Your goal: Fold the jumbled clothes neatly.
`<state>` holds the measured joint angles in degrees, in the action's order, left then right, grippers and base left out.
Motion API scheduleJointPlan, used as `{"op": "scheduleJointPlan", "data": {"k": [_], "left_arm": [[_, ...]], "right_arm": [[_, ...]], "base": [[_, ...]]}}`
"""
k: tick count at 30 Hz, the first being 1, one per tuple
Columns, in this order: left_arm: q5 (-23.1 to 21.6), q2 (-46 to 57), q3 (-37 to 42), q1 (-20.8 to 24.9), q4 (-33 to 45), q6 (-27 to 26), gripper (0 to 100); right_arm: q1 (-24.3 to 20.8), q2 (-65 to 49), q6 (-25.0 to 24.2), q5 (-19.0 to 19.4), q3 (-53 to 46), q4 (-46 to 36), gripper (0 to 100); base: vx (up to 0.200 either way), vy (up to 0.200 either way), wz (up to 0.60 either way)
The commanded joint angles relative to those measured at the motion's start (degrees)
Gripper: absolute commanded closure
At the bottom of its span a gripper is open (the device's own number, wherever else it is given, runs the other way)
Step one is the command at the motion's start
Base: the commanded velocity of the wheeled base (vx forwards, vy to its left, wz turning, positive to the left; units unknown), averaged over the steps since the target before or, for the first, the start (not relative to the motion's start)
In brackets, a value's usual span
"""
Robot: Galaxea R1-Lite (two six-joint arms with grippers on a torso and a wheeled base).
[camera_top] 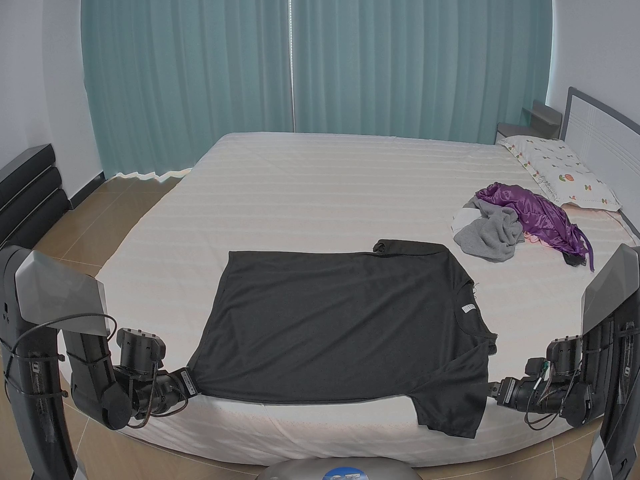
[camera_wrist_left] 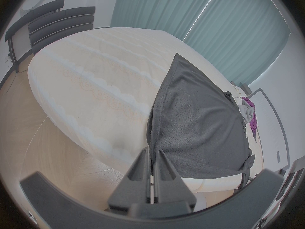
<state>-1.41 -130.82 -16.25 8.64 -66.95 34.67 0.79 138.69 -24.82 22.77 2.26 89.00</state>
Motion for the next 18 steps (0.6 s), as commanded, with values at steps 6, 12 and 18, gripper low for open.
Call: {"op": "scheduleJointPlan", "data": {"k": [6,12,18], "left_arm": [[0.01,0.04,-0.01,-0.03,-0.02,0.05,100],[0.01,0.04,-0.01,-0.03,-0.02,0.05,100],[0.01,0.04,-0.01,-0.03,-0.02,0.05,100]], "right_arm": [[-3.78,1.49,-2.51,-0.98,4.25,0.82,0],[-6.15,2.99,-4.62,-3.88,6.01,0.91,0],[-4.92,2.11,-4.01,-4.31,4.78,0.91,100]], "base": [[0.000,0.000,0.00],[0.000,0.000,0.00],[0.000,0.000,0.00]]}}
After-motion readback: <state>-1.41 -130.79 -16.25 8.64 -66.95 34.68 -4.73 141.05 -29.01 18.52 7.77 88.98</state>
